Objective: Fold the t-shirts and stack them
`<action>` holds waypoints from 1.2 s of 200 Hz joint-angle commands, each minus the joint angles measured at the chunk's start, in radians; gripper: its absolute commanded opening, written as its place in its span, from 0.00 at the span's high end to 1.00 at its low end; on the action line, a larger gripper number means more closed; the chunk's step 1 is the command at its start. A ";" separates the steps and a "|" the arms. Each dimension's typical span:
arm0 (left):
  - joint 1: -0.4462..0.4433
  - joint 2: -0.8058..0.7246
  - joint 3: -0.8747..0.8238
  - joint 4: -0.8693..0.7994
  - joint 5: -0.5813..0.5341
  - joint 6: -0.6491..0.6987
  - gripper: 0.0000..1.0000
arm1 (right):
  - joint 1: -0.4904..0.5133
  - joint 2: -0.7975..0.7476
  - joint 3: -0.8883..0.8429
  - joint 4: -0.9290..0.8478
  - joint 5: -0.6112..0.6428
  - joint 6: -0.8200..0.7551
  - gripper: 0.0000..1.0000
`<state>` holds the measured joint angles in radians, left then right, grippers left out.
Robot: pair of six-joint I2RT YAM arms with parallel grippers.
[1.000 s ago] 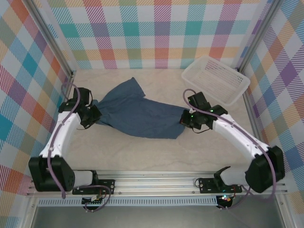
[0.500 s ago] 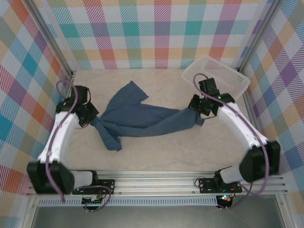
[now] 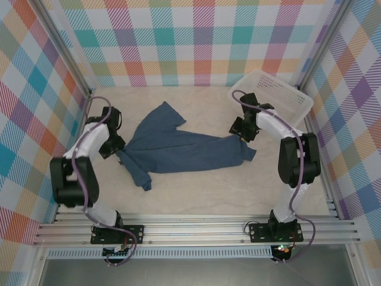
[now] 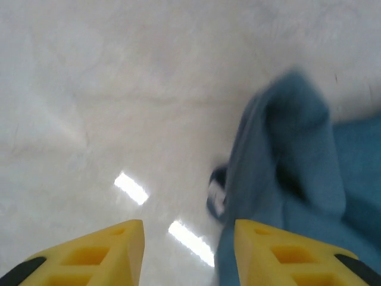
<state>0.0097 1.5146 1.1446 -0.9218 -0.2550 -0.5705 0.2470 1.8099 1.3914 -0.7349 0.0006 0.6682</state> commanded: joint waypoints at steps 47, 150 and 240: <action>-0.133 -0.341 -0.463 0.113 0.405 -0.236 0.57 | -0.003 -0.360 -0.377 -0.010 -0.093 0.039 0.50; -0.189 -0.214 -0.481 0.213 0.394 -0.179 0.81 | -0.004 -0.386 -0.437 -0.018 -0.131 0.018 0.51; -0.192 -0.291 -0.484 0.147 0.318 -0.155 0.68 | -0.005 -0.377 -0.425 -0.030 -0.132 0.001 0.51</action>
<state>-0.1757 1.2713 0.6712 -0.7898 0.0429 -0.7212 0.2470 1.4441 0.9607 -0.7429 -0.1177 0.6910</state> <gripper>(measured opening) 0.262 0.489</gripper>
